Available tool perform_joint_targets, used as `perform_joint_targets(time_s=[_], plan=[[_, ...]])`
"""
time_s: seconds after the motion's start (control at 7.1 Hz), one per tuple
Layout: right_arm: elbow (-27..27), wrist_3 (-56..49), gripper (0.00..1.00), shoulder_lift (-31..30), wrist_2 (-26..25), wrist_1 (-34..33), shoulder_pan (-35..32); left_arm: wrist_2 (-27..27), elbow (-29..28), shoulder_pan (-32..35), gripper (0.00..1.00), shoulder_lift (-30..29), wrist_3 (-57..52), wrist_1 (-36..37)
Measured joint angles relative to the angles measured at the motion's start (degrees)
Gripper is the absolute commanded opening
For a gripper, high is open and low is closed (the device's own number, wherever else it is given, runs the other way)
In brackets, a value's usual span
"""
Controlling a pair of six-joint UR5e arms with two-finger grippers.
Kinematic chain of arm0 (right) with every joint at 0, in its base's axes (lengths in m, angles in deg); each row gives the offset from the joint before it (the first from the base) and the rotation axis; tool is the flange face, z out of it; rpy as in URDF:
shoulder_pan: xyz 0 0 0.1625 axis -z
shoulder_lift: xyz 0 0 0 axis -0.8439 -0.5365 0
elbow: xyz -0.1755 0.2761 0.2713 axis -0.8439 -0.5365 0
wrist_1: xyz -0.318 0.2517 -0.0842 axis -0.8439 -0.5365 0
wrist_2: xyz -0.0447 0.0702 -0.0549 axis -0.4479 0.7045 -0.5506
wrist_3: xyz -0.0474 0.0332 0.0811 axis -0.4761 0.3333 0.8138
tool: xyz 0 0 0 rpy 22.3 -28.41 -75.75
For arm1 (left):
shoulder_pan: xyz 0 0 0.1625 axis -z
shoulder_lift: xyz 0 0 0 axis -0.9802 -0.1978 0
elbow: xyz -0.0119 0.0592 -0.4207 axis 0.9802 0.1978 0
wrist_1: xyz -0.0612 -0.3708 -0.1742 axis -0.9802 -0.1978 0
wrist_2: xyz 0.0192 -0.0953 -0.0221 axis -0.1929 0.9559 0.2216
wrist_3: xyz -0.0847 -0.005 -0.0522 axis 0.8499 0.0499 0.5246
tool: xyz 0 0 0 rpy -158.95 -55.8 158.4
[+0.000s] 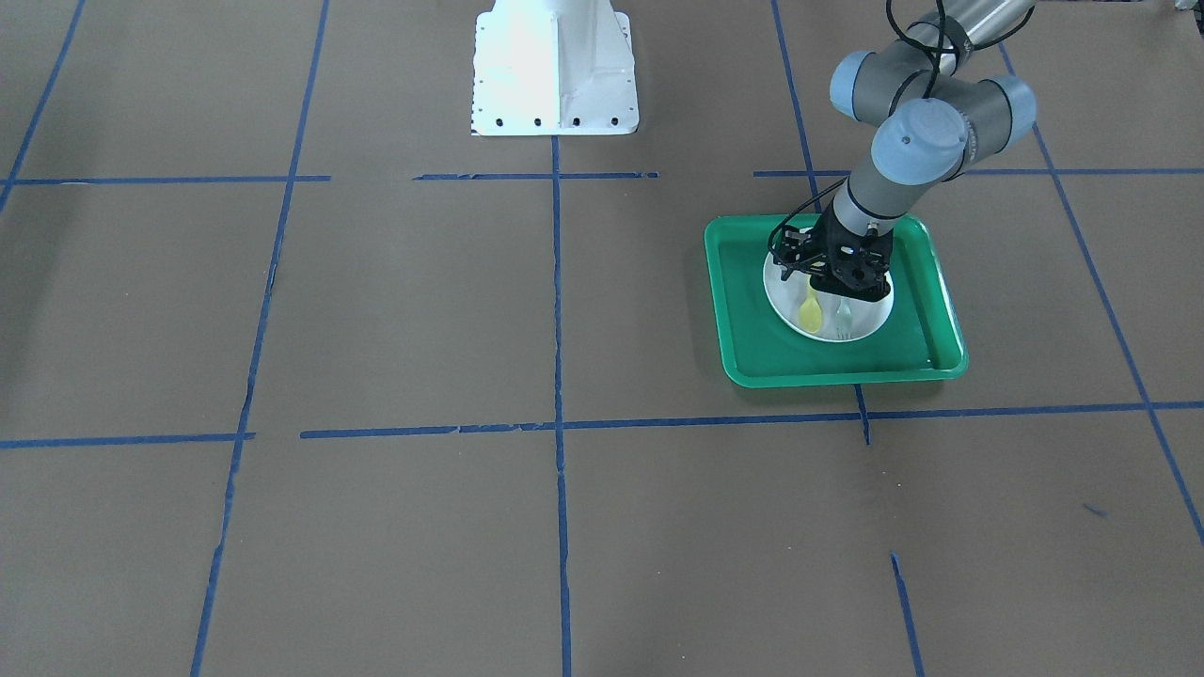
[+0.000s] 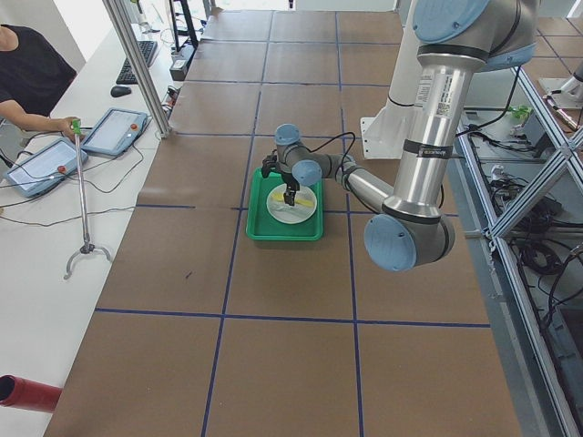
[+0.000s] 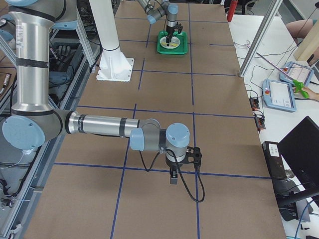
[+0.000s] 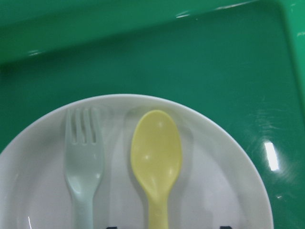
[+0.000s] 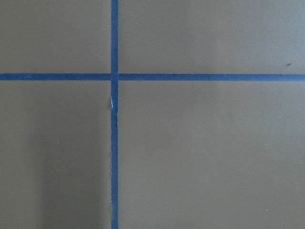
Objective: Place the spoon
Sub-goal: 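Close the left gripper on the yellow spoon handle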
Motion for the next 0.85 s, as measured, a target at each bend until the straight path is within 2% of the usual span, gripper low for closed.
perform_joint_targets(time_s=[0.14, 0.85], plan=[[0.00, 0.00, 1.00, 0.00, 0.00, 0.00, 0.00, 0.05, 0.11, 0.02, 0.00, 0.10, -0.02, 0.09], [-0.06, 0.00, 1.00, 0.00, -0.03, 0.00, 0.00, -0.13, 0.75, 0.31, 0.00, 0.66, 0.14, 0.39]])
